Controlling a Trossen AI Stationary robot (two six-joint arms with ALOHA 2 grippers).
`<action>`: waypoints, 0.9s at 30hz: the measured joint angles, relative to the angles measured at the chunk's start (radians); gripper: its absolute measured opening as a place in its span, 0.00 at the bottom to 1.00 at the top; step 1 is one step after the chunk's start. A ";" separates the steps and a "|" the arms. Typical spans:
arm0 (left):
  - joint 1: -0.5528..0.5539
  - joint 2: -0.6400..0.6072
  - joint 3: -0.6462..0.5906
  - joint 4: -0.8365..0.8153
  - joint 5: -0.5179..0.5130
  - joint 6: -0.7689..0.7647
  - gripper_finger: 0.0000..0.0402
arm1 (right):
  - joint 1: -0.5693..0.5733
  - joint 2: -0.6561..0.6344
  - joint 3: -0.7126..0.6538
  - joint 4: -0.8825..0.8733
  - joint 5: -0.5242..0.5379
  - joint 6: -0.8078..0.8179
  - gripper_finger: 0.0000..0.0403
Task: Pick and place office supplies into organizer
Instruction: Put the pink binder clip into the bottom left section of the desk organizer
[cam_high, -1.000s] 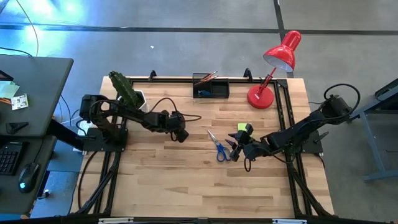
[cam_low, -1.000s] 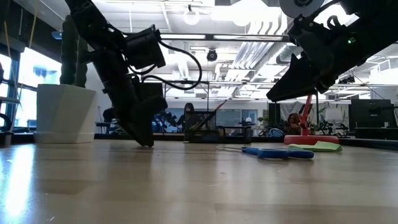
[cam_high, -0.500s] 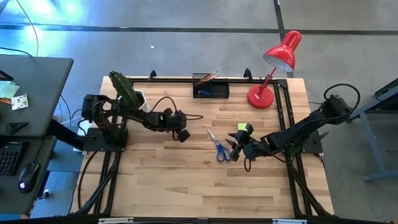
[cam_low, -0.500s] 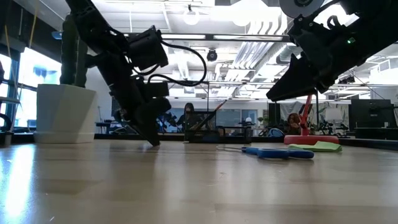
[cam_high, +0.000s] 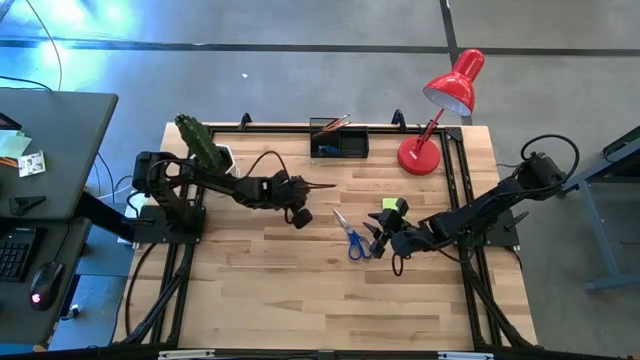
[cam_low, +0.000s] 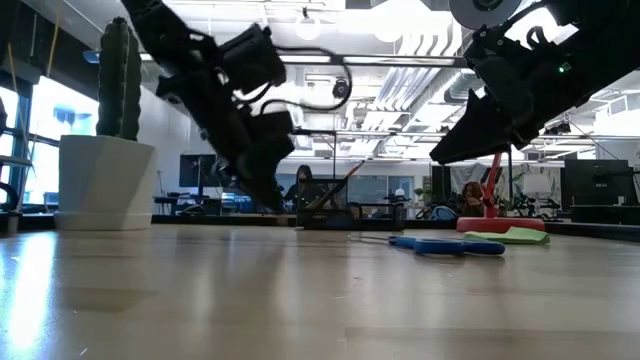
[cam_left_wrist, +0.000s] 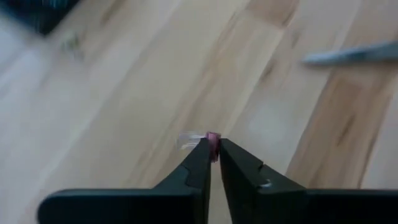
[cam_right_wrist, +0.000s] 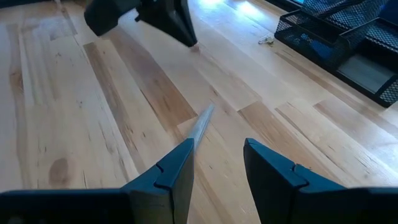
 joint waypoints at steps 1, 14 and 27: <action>0.000 0.000 0.014 -0.001 0.000 0.019 0.04 | 0.000 0.000 0.000 -0.001 0.000 0.000 0.33; 0.021 -0.003 0.161 -0.095 -0.020 0.151 0.01 | 0.000 0.000 0.000 -0.004 -0.003 0.000 0.33; -0.153 -0.223 -0.025 -0.022 -0.005 0.088 0.01 | -0.077 0.109 0.006 0.252 -0.102 -0.161 0.33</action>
